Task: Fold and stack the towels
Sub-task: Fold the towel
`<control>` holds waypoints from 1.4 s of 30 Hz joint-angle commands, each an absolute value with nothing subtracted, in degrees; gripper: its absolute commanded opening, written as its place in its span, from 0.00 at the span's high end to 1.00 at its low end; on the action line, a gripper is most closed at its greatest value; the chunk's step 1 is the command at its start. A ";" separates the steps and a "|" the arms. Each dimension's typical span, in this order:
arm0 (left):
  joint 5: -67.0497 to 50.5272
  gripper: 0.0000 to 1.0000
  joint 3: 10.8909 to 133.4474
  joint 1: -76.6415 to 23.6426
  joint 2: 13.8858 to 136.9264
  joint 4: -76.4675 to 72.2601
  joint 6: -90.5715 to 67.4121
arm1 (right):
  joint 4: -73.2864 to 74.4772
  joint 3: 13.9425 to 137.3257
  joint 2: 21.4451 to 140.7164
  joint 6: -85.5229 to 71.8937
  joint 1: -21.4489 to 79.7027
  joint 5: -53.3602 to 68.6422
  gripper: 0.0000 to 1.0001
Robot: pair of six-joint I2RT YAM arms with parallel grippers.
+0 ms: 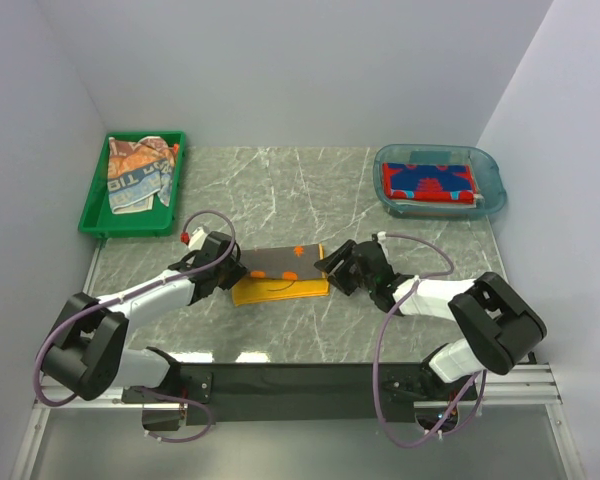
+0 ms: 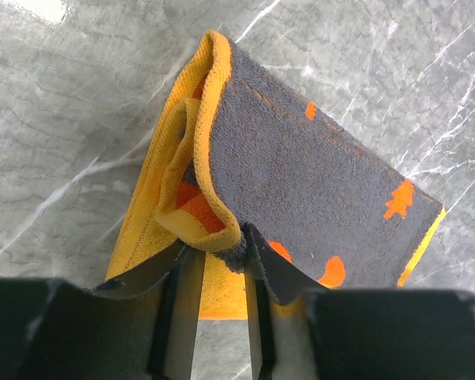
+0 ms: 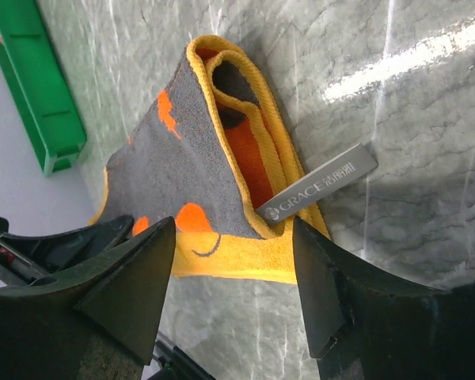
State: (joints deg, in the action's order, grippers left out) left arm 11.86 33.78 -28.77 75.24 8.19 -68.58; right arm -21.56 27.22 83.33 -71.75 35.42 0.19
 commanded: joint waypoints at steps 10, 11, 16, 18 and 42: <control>12.39 0.70 35.51 -28.48 72.25 9.58 -67.76 | -21.54 30.58 84.55 -72.16 36.91 -2.72 0.37; 12.39 0.70 35.51 -28.48 72.16 9.49 -67.68 | -21.45 30.76 84.72 -72.07 37.00 -2.90 0.37; 12.30 0.70 35.68 -28.56 71.98 9.67 -67.50 | -21.36 31.20 85.43 -72.25 37.09 -3.08 0.41; 12.39 0.70 35.86 -28.48 72.16 9.93 -67.41 | -21.18 31.46 85.78 -72.25 36.91 -2.73 0.41; 13.80 0.71 35.86 -28.48 71.02 11.51 -66.80 | -19.43 31.73 85.88 -72.07 37.00 -4.30 0.64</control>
State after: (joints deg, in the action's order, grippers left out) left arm 12.08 33.78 -28.69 72.93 11.00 -68.10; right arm -19.51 29.78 87.57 -72.49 36.56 -1.48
